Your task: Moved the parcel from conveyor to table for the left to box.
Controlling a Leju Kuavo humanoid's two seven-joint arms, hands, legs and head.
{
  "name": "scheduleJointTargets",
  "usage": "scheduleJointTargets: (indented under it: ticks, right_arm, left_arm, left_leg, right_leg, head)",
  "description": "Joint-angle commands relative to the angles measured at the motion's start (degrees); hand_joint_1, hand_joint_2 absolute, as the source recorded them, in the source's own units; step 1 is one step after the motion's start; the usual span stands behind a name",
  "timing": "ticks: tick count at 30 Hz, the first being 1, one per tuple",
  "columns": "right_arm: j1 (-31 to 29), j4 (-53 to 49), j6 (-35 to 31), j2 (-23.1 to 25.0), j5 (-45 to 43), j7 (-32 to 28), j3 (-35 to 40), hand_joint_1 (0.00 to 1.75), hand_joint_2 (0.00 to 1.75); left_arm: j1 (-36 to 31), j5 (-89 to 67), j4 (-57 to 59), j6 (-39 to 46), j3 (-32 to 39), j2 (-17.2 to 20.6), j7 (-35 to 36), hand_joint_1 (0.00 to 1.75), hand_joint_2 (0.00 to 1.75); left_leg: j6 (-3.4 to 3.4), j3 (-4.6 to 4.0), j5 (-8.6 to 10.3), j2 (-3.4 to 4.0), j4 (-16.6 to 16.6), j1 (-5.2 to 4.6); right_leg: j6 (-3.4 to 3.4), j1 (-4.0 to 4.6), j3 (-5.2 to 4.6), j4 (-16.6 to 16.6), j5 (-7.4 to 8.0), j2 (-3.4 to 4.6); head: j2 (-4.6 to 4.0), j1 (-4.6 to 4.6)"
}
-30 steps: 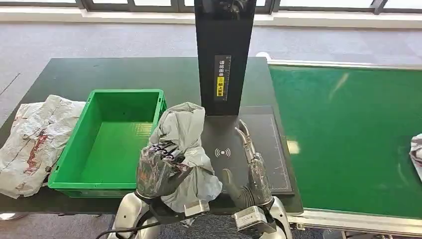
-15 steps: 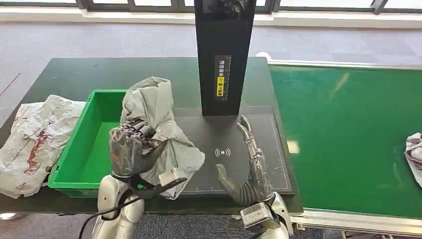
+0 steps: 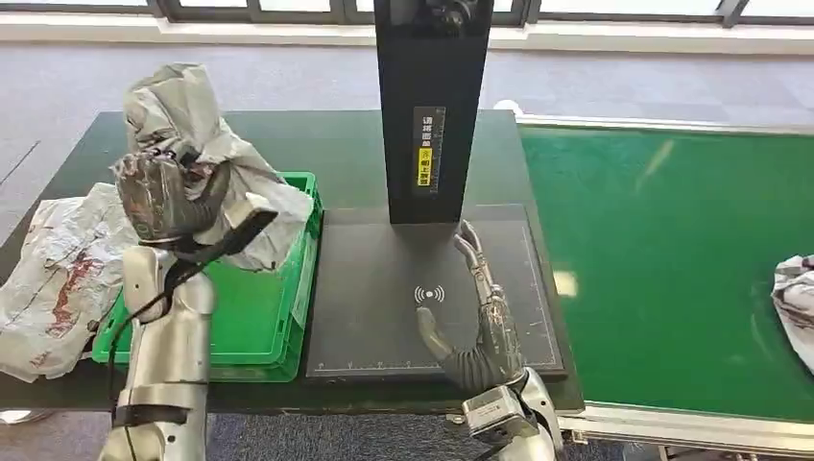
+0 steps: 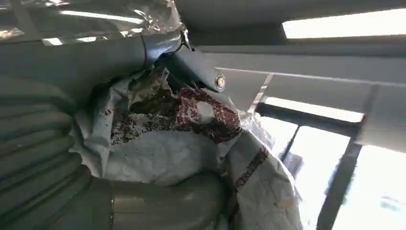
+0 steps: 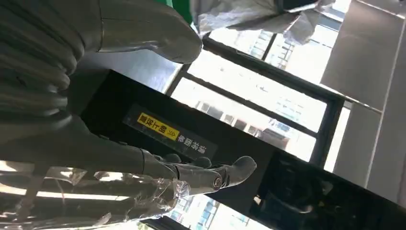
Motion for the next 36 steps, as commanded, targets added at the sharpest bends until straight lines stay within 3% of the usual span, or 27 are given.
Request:
scheduleJointTargets:
  ticks: [1,5,11,14,19,20,21,23,24,26,28,29,30,31,33,34,36]
  right_arm:
    - [-1.99,5.19,0.16,0.94,-0.24,0.01,-2.43,0.0,1.75]
    - [-1.99,5.19,0.16,0.94,-0.24,0.01,-2.43,0.0,1.75]
    - [-3.88,8.01,0.5,1.25,-1.43,-0.2,-2.37,0.0,1.75]
    - [-4.16,8.56,0.21,1.29,-1.24,-0.2,-2.25,0.0,1.75]
    - [-3.77,8.51,-0.77,1.26,-0.84,-0.2,-2.12,0.0,1.75]
    - [-3.57,8.32,-0.86,1.27,-0.79,-0.2,-2.16,0.0,1.75]
    - [-3.43,8.15,-1.14,1.26,-0.67,-0.2,-2.19,0.0,1.75]
    - [-3.43,8.15,-1.14,1.26,-0.67,-0.2,-2.19,0.0,1.75]
    - [-3.06,7.78,-1.37,1.2,-0.61,-0.2,-2.41,0.0,1.75]
    - [-2.59,7.1,-1.52,0.92,-0.58,-0.2,-2.47,0.0,1.75]
    - [-2.34,6.87,-1.72,0.82,-0.39,-0.2,-2.96,0.0,1.75]
    - [-2.1,6.57,-1.91,0.67,-0.24,-0.2,-3.1,0.0,1.75]
    - [-1.66,5.97,-1.88,0.49,0.13,-0.2,-2.89,0.0,1.75]
    - [-1.82,6.17,-1.87,0.46,-0.11,-0.2,-3.21,0.0,1.75]
    - [-1.56,5.89,-2.65,-0.03,-0.07,-0.2,-2.96,0.0,1.75]
    - [-1.33,5.67,-2.98,-0.12,-0.04,-0.2,-3.03,0.0,1.75]
    - [-1.33,5.67,-2.98,-0.12,-0.04,-0.2,-3.03,0.0,1.75]
  left_arm:
    - [-11.43,-1.29,16.02,0.22,13.54,3.73,-1.39,1.75,1.75]
    - [-11.43,-1.29,16.02,0.22,13.54,3.73,-1.39,1.75,1.75]
    - [-9.58,-7.04,10.94,0.22,24.52,2.69,-5.89,1.75,1.75]
    - [-8.33,-9.27,9.51,0.22,26.79,2.2,-6.74,1.75,1.75]
    - [-0.59,-15.48,0.37,0.22,23.61,-0.34,-6.98,1.75,1.75]
    - [6.5,-18.94,-7.55,0.22,15.14,2.55,-0.55,1.75,1.75]
    - [12.87,-18.94,-11.04,0.22,4.13,10.61,10.43,1.75,1.75]
    - [12.87,-18.94,-11.04,0.22,4.13,10.61,10.43,1.75,1.75]
    - [17.03,-18.94,-13.04,0.22,-2.98,15.24,18.35,1.75,1.75]
    - [18.26,-18.94,-11.85,0.22,-11.57,21.26,28.49,1.75,1.75]
    - [16.38,-18.94,-9.15,0.22,-25.47,31.16,43.5,1.75,1.75]
    - [8.28,-18.94,-3.03,0.22,-39.67,39.85,57.59,1.75,1.75]
    - [6.63,-18.94,-1.76,0.22,-46.87,39.84,64.17,1.75,1.75]
    - [5.66,-18.94,-0.49,0.22,-49.99,39.34,64.17,1.64,1.75]
    - [5.12,-18.94,0.14,0.22,-51.35,37.98,64.17,1.64,1.75]
    - [4.64,-18.94,0.24,0.22,-51.59,37.65,64.17,1.64,1.75]
    - [4.64,-18.94,0.24,0.22,-51.59,37.65,64.17,1.64,1.75]
  left_leg:
    - [-0.02,0.13,0.02,0.06,-0.09,0.05]
    - [-0.02,0.09,0.03,-0.05,-0.05,0.08]
    - [-0.03,0.12,0.0,0.2,-0.08,0.07]
    - [-0.04,0.12,-0.02,0.25,-0.08,0.09]
    - [-0.01,0.16,-0.01,0.13,-0.14,0.07]
    - [-0.01,0.14,-0.02,0.15,-0.12,0.08]
    - [0.0,0.15,-0.02,0.17,-0.13,0.07]
    - [-0.03,0.27,-0.12,0.64,-0.21,0.05]
    - [-0.04,0.09,-0.1,0.38,-0.1,0.1]
    - [-0.12,0.26,-0.24,0.58,-0.1,0.11]
    - [-0.23,0.05,-0.16,0.2,-0.09,0.13]
    - [-0.24,-0.03,-0.14,0.02,-0.01,0.14]
    - [-0.27,-0.2,-0.1,-0.3,0.09,0.23]
    - [-0.29,-0.36,-0.05,-0.67,0.2,0.32]
    - [-0.31,-0.28,0.08,-0.83,0.13,0.35]
    - [-0.42,-0.2,0.12,-0.28,-0.03,0.34]
    - [-0.37,-0.1,0.09,-0.37,-0.12,0.24]
  right_leg:
    - [-0.1,0.08,0.09,-0.07,0.06,0.07]
    - [-0.07,0.1,0.1,-0.05,0.01,-0.04]
    - [-0.09,0.07,0.08,-0.05,0.07,0.21]
    - [-0.1,0.1,0.06,-0.06,0.07,0.26]
    - [-0.08,0.08,0.13,-0.11,0.04,0.15]
    - [-0.08,0.08,0.12,-0.11,0.03,0.18]
    - [-0.09,0.07,0.11,-0.11,0.02,0.19]
    - [-0.12,0.05,0.08,-0.14,0.05,0.65]
    - [-0.14,0.1,0.03,-0.05,0.01,0.42]
    - [-0.19,0.11,0.03,-0.01,-0.09,0.57]
    - [-0.21,0.16,-0.06,-0.02,-0.12,0.15]
    - [-0.27,0.2,-0.11,0.03,-0.17,0.03]
    - [-0.31,0.29,-0.15,0.1,-0.2,-0.28]
    - [-0.34,0.38,-0.17,0.18,-0.26,-0.66]
    - [-0.32,0.53,-0.24,0.05,-0.24,-0.84]
    - [-0.47,0.49,-0.37,-0.07,-0.02,-0.29]
    - [-0.41,0.36,-0.1,-0.07,-0.05,-0.39]
  head:
    - [0.02,0.0]
    - [0.0,0.0]
    - [0.0,0.0]
    - [0.02,0.0]
    - [0.0,0.0]
    - [0.02,0.0]
    - [0.02,0.0]
    - [0.0,0.04]
    - [0.0,0.02]
    - [0.0,-0.02]
    - [0.02,0.02]
    - [0.02,0.0]
    - [0.02,0.0]
    - [0.0,0.0]
    - [0.0,0.02]
    - [0.02,0.0]
    - [0.02,0.0]
